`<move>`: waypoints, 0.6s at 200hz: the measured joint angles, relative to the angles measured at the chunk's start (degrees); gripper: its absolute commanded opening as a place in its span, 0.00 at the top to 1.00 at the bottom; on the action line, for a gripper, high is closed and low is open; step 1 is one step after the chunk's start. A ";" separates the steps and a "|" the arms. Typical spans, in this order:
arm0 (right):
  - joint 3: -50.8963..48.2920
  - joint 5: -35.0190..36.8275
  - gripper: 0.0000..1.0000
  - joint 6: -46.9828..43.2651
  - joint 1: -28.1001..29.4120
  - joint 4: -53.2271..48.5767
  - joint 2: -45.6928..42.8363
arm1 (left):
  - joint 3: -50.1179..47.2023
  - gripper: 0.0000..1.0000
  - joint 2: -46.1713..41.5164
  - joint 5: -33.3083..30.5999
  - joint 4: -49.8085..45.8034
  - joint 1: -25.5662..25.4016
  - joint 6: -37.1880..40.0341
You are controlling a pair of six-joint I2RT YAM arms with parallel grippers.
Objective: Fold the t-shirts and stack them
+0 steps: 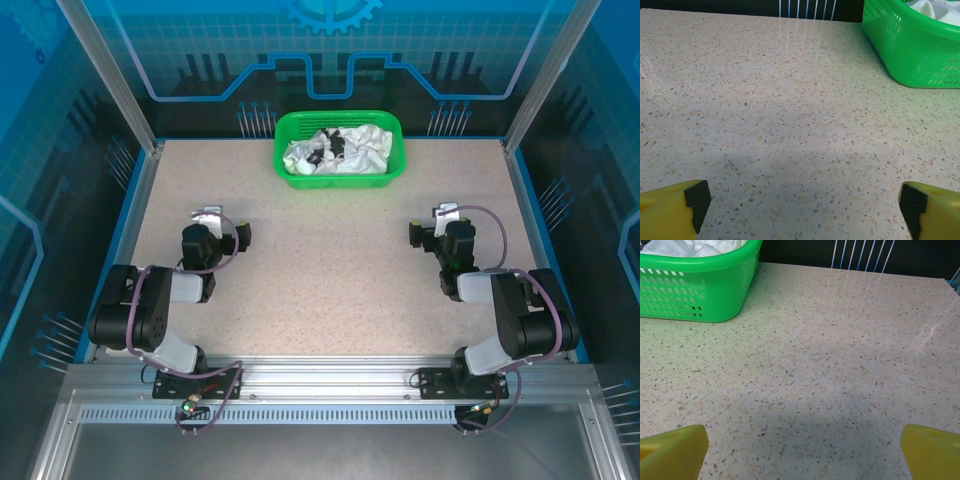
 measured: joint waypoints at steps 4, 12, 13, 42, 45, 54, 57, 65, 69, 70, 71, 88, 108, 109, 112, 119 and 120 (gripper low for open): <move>0.00 0.00 0.00 0.02 0.00 0.00 0.00 | 0.00 0.01 0.00 0.00 0.00 0.00 0.00; 0.00 0.00 0.00 0.02 0.00 -0.02 0.00 | 0.00 0.01 0.00 0.00 0.00 0.00 0.00; 0.00 0.02 0.00 0.02 0.00 0.00 0.00 | 0.00 0.01 0.00 0.00 0.00 0.00 0.00; 0.00 1.49 0.00 -0.04 0.46 -1.07 -0.76 | 0.00 0.01 -0.37 -0.04 -0.35 0.00 -0.02; 0.02 2.32 0.00 -0.09 0.87 -1.86 -1.36 | 0.00 0.01 -0.81 -0.13 -0.83 0.00 -0.04; 0.13 4.26 0.00 -0.17 2.05 -4.85 -3.87 | 0.11 0.01 -2.80 -0.76 -3.41 0.00 -0.22; 0.13 4.57 0.00 -0.22 2.38 -5.57 -4.79 | 0.15 0.01 -3.72 -1.11 -4.26 0.00 -0.31; 0.17 5.11 0.00 -0.28 3.32 -8.50 -8.76 | 0.61 0.01 -6.45 -2.10 -7.17 -0.02 -0.68; 0.20 5.16 0.00 -0.24 3.67 -9.94 -11.26 | 1.03 0.01 -7.96 -2.69 -8.63 -0.07 -1.03; 0.20 5.16 0.00 -0.24 3.72 -10.23 -11.80 | 1.09 0.01 -8.28 -2.82 -8.85 -0.09 -1.07; 0.22 5.18 0.00 -0.24 3.78 -10.86 -12.72 | 1.18 0.01 -8.85 -2.93 -9.29 -0.09 -1.14; 1.77 5.42 0.00 1.31 3.78 -18.49 -23.50 | 2.69 0.01 -15.04 -5.84 -11.69 -0.79 -1.57; 8.09 4.44 0.00 6.60 2.01 -32.24 -34.07 | 4.31 0.01 -22.53 -9.90 -13.09 -3.17 -3.23; 8.61 4.28 0.00 6.93 1.75 -33.20 -34.60 | 4.48 0.01 -23.04 -10.16 -13.11 -3.34 -3.37; 9.46 4.00 0.00 7.74 1.20 -34.75 -35.60 | 4.81 0.01 -24.17 -10.54 -13.42 -3.63 -4.11; 11.69 3.34 0.00 10.38 -0.55 -38.99 -38.14 | 5.77 0.01 -26.49 -11.19 -14.16 -4.20 -5.44; 11.89 3.30 0.00 10.71 -0.72 -39.41 -38.38 | 5.88 0.01 -26.71 -11.23 -14.27 -4.24 -5.70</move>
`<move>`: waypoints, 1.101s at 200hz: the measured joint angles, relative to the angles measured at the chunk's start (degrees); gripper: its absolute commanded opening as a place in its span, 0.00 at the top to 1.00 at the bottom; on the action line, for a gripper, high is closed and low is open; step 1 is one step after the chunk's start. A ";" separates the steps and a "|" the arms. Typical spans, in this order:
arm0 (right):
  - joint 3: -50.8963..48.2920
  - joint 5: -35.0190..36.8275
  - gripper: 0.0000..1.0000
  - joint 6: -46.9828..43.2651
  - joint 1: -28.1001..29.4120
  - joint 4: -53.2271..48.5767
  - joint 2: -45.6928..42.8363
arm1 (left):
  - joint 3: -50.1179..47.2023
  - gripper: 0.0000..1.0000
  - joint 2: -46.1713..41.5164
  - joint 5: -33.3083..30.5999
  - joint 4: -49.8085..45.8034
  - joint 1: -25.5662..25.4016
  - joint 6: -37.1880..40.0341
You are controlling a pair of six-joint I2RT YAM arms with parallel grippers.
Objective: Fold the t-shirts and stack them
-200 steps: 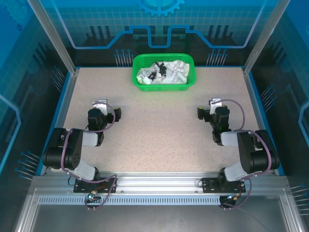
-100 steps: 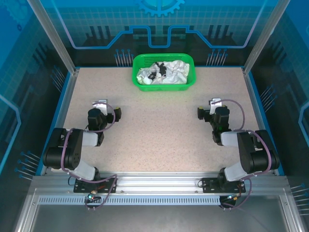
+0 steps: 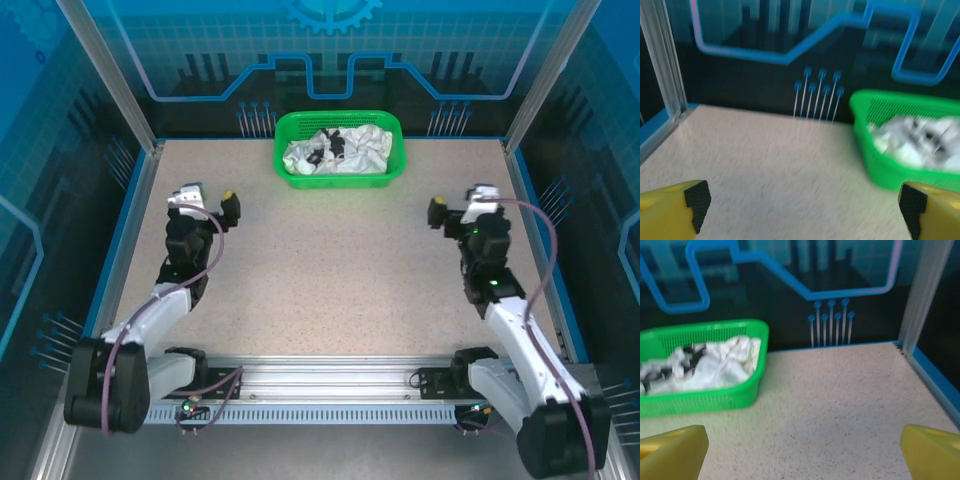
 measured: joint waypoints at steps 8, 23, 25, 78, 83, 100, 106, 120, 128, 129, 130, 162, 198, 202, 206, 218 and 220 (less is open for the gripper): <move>1.44 -0.74 0.00 3.28 -2.14 -4.15 -2.56 | 1.36 0.01 -2.45 -0.59 -1.16 -0.26 -2.16; 1.66 -3.61 0.00 8.44 -6.69 -10.62 -7.02 | 4.46 0.01 -6.01 -1.79 -4.26 -0.33 -7.50; 1.55 -4.07 0.00 8.94 -7.17 -11.21 -7.39 | 4.94 0.01 -6.45 -2.03 -4.76 -0.33 -8.39; 3.50 -12.76 0.02 20.94 -8.85 -22.01 -6.73 | 12.50 0.01 -5.77 -1.38 -16.79 -0.57 -22.03; 5.07 -11.82 0.02 21.11 -6.86 -22.95 -4.79 | 13.55 0.01 -4.63 -0.59 -18.34 -0.57 -22.82; 14.97 -7.08 0.04 20.57 3.87 -26.77 4.90 | 19.50 0.01 1.81 3.52 -24.33 -0.59 -24.50; 19.26 -5.92 0.05 20.15 6.99 -27.91 8.68 | 22.84 0.01 5.09 5.49 -26.99 -0.61 -25.09; 31.39 -3.78 0.07 18.99 12.76 -30.29 19.52 | 31.12 0.01 13.05 10.05 -32.52 -0.66 -26.16; 38.18 -3.15 0.08 18.38 14.69 -31.76 25.49 | 35.98 0.01 17.59 12.52 -35.67 -0.79 -26.86; 39.56 -2.99 0.09 18.40 14.95 -32.15 26.58 | 36.39 0.01 17.97 12.74 -35.87 -0.81 -26.95; 40.19 -2.95 0.09 18.40 15.08 -32.24 27.12 | 36.79 0.01 18.38 12.92 -36.11 -0.83 -27.02; 67.06 -2.03 0.13 16.35 19.17 -39.69 52.57 | 53.53 0.02 35.80 18.73 -48.63 -2.25 -27.93; 105.18 -4.46 0.12 15.78 21.16 -51.04 84.28 | 68.72 0.09 52.94 22.69 -60.11 -3.21 -28.46; 111.65 -5.01 0.12 15.85 21.38 -52.76 88.91 | 70.12 0.11 54.62 23.02 -61.27 -3.21 -28.41; 115.86 -5.49 0.11 15.87 21.46 -53.13 92.43 | 71.32 0.12 56.11 23.28 -62.14 -3.21 -28.52; 126.09 -7.10 0.09 15.93 21.73 -54.64 101.02 | 74.69 0.18 59.98 24.04 -64.61 -3.21 -28.55; 126.99 -7.41 0.08 16.15 21.77 -54.73 102.14 | 75.06 0.19 60.41 24.13 -64.85 -3.21 -28.61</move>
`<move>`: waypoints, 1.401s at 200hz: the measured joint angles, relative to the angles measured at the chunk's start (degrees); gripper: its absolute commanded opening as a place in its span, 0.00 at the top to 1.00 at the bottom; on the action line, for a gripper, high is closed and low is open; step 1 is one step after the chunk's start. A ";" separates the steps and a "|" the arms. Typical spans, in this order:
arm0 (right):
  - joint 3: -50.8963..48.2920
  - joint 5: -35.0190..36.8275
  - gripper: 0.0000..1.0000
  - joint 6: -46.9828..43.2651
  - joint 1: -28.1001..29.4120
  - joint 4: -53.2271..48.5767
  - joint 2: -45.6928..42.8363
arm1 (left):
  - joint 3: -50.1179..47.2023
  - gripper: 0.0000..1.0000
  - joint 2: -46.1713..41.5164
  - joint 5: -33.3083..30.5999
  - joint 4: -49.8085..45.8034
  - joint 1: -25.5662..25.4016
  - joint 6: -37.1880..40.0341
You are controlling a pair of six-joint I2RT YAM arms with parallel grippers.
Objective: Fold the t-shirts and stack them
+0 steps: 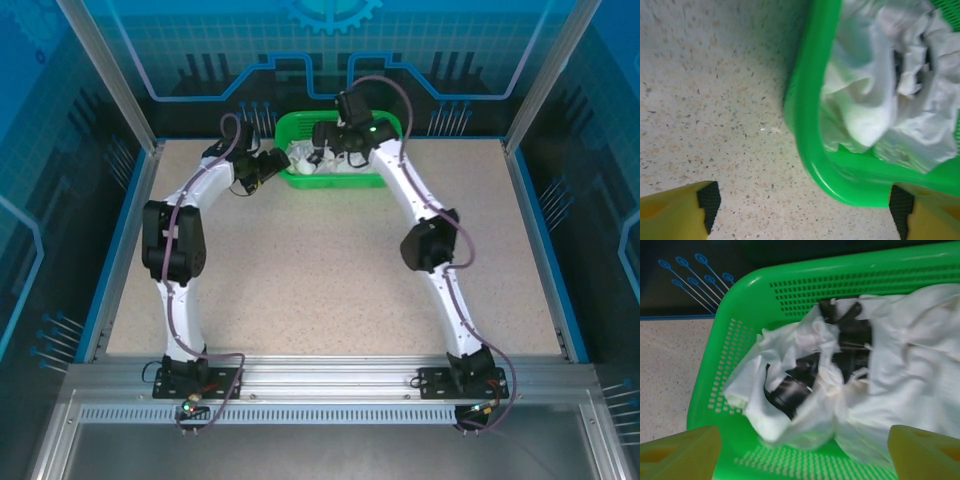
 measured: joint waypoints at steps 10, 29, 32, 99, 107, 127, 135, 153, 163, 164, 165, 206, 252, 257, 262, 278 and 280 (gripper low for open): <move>1.05 -1.49 0.08 0.17 0.07 0.09 3.13 | 2.56 0.21 2.73 0.76 -1.33 0.04 0.20; -4.85 -3.91 0.09 1.09 0.11 1.92 4.59 | 5.88 0.27 6.36 2.32 -3.04 0.04 0.26; -5.60 -4.11 0.09 0.94 0.11 2.16 4.70 | 6.23 0.29 6.80 2.49 -3.19 0.04 0.11; -2.03 -9.88 0.48 2.93 0.15 9.35 12.15 | 8.44 0.78 9.03 8.22 -2.36 0.04 -0.79; -2.03 -10.47 0.56 2.99 0.17 9.88 12.37 | 7.69 0.81 8.92 9.05 -1.53 0.20 -1.68; -2.05 -12.31 0.86 3.58 0.28 10.99 12.46 | 4.68 0.82 7.67 9.92 0.72 0.57 -3.15; -2.03 -12.74 0.93 3.48 0.33 11.45 12.46 | 3.10 0.83 6.80 9.97 1.46 0.55 -3.34; -2.05 -12.96 1.00 3.23 0.44 11.74 12.41 | -1.64 0.86 3.63 9.70 3.28 0.42 -4.98; -2.08 -12.92 1.00 3.26 0.55 11.74 12.17 | -4.52 0.86 1.55 8.98 4.15 0.37 -6.49; -2.08 -12.92 1.00 3.15 0.57 11.74 12.15 | -4.94 0.85 1.27 8.92 4.31 0.37 -6.73; -2.08 -12.92 1.00 3.13 0.57 11.74 12.13 | -5.16 0.85 1.09 8.90 4.33 0.37 -6.86; -6.67 -12.85 1.00 2.03 1.25 11.34 2.38 | -15.63 0.89 -7.54 4.74 6.86 0.37 -12.46; -25.05 -9.33 1.00 -1.57 2.84 15.19 -27.39 | -28.46 0.99 -17.07 -0.52 11.56 2.25 -23.15; -27.89 -8.72 1.00 -1.86 2.99 16.41 -31.04 | -29.88 0.99 -17.99 -1.27 11.78 2.86 -24.46; -30.40 -7.93 1.00 -2.14 3.04 17.27 -34.62 | -31.21 0.99 -18.91 -2.10 12.11 3.52 -25.81; -40.33 -4.96 1.00 -3.08 3.02 21.20 -46.75 | -35.69 1.00 -22.16 -5.18 13.05 5.51 -29.16; -41.48 -4.42 1.00 -3.21 2.97 21.53 -48.30 | -36.06 1.00 -22.51 -5.44 13.00 5.68 -29.51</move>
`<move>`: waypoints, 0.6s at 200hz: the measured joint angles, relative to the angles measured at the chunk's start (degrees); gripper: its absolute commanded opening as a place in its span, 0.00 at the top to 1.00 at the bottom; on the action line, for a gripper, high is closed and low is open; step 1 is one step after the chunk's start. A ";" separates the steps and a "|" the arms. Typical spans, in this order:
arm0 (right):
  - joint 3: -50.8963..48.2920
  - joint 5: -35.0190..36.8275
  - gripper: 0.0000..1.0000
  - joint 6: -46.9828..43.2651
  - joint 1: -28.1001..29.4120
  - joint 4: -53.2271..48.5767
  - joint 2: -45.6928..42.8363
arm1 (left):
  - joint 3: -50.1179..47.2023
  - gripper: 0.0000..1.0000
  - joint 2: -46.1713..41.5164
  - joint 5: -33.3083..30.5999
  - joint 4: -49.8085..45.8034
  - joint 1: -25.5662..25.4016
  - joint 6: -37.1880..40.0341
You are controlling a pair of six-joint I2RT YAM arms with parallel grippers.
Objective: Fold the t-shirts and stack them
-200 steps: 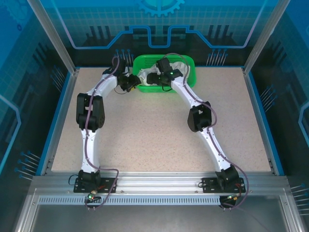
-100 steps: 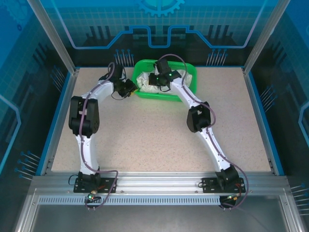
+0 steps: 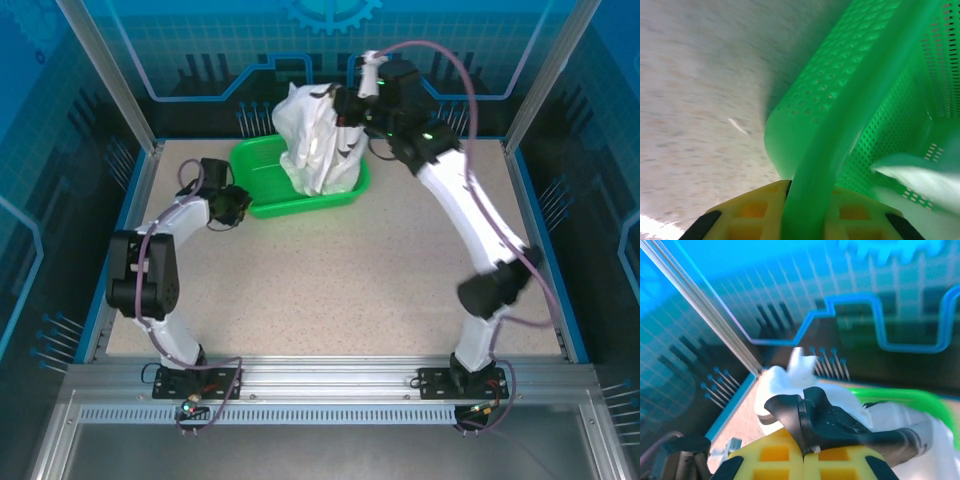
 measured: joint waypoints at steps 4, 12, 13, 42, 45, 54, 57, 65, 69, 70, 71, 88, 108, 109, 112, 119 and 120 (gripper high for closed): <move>-2.43 0.90 1.00 -0.20 -0.11 0.98 -2.80 | -1.11 1.00 -1.07 -0.98 0.02 0.57 -0.94; -7.06 2.78 1.00 -0.50 -0.44 2.56 -8.28 | -3.32 1.00 -3.32 -2.84 0.11 1.60 -2.82; -7.45 2.99 1.00 -0.59 -0.50 2.67 -8.79 | -3.52 1.00 -3.54 -3.02 0.07 1.68 -3.06; -20.94 9.16 1.00 -0.76 -4.85 6.12 -25.97 | -9.27 1.00 -12.22 -10.82 -1.73 5.14 -9.84; -22.10 9.73 1.00 -0.76 -5.42 6.43 -27.36 | -9.70 1.00 -13.09 -11.80 -2.08 5.49 -10.47; -24.76 11.26 1.00 -0.76 -7.21 6.40 -31.34 | -10.80 1.00 -15.30 -14.43 -2.91 6.45 -12.85; -25.40 11.37 1.00 -0.76 -7.87 6.27 -32.48 | -11.10 1.00 -15.89 -15.23 -3.13 6.75 -13.42; -26.34 11.21 1.00 -0.74 -9.42 5.64 -34.71 | -12.07 1.00 -17.49 -17.51 -3.89 7.56 -15.58; -26.69 11.04 1.00 -0.70 -10.21 5.29 -35.69 | -12.52 1.00 -18.18 -18.51 -4.31 7.98 -16.46; -26.75 10.99 1.00 -0.70 -10.34 5.25 -35.82 | -12.61 1.00 -18.29 -18.71 -4.35 8.04 -16.65; -26.84 10.93 1.00 -0.70 -10.47 5.20 -35.98 | -12.81 1.00 -18.51 -19.04 -4.48 8.20 -17.09; -29.86 9.77 1.00 -0.55 -12.07 5.11 -38.64 | -14.91 1.00 -20.98 -22.73 -6.47 10.01 -21.77; -35.98 7.54 1.00 -0.11 -12.09 4.94 -40.11 | -17.59 1.00 -23.41 -26.84 -8.35 11.54 -27.78; -36.44 7.30 1.00 -0.04 -12.09 4.85 -40.11 | -17.68 1.00 -23.47 -26.97 -8.41 11.58 -28.06; -37.38 6.84 1.00 -0.04 -12.09 4.81 -40.06 | -18.01 1.00 -23.74 -27.61 -8.68 11.67 -28.94; -39.32 6.03 1.00 0.28 -12.09 4.74 -39.76 | -18.56 1.00 -24.13 -28.89 -9.20 11.85 -30.97; -39.78 5.84 1.00 0.35 -12.09 4.68 -39.63 | -18.67 1.00 -24.17 -29.14 -9.33 11.87 -31.23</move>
